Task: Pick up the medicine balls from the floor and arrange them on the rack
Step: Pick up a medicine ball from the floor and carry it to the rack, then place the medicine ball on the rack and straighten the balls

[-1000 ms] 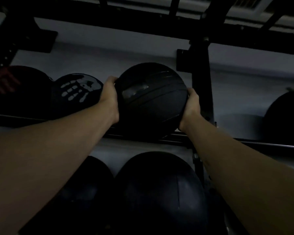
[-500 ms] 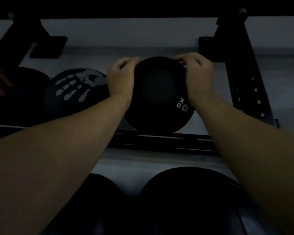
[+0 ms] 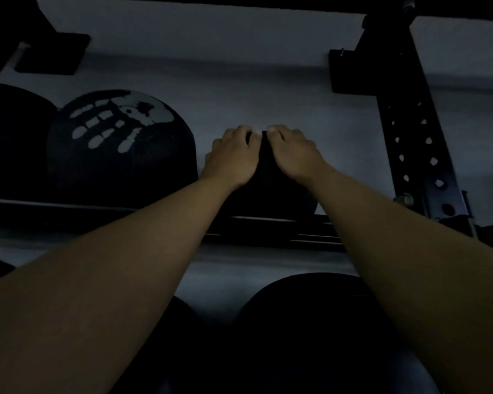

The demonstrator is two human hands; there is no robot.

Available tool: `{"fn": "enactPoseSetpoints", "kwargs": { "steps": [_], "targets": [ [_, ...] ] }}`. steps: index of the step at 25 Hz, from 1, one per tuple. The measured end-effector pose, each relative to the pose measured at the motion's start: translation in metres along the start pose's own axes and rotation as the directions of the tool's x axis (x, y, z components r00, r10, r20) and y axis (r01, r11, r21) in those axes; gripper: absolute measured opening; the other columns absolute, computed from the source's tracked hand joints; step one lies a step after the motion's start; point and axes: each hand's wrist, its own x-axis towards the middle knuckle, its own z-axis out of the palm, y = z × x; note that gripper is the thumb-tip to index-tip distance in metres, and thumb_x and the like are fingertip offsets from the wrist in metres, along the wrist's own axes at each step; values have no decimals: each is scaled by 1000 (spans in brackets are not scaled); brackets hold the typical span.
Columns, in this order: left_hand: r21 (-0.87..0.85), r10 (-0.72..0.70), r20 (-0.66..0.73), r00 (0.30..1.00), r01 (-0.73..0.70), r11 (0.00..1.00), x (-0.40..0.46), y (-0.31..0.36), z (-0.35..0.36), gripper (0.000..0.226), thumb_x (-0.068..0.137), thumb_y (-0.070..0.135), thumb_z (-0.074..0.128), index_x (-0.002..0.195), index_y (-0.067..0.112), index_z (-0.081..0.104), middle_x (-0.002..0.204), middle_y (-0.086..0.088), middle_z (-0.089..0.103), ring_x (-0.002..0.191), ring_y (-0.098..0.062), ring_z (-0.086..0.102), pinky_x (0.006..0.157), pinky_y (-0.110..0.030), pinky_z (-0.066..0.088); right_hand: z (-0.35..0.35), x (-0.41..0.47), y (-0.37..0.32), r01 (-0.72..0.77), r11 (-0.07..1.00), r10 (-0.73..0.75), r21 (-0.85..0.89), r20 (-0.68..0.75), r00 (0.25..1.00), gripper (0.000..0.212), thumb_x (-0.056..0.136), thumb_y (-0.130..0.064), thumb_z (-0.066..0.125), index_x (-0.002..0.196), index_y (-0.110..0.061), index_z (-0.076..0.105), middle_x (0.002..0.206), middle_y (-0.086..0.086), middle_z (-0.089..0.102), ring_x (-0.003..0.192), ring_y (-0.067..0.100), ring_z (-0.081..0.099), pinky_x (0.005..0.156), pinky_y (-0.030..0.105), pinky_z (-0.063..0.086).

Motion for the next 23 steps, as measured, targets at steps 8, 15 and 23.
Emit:
{"fn": "enactPoseSetpoints", "kwargs": {
  "steps": [8,15,23],
  "targets": [
    [-10,1,12,1000,0,1000,-6,-1,-4,52,111,47,21,154,26,42,161,-7,39,148,-32,33,122,-46,27,2,-11,7,10,1000,-10,8,-38,999,59,105,-50,9,156,-33,34,160,9,38,144,36,33,120,47,21],
    [-1,22,138,990,-22,1000,-30,-8,-12,52,112,47,20,164,39,20,175,-6,7,160,-35,7,129,-51,7,-13,-55,-4,-78,995,76,58,30,997,57,110,-47,24,164,-29,14,171,13,11,156,33,17,128,40,9],
    [66,-129,383,915,113,991,-114,37,-55,80,99,28,67,165,31,21,176,-7,4,162,-26,10,130,-34,12,-68,-152,-6,-114,993,113,-8,175,978,52,104,-33,51,154,-23,41,150,13,48,134,29,51,93,19,31]
  ]
}}
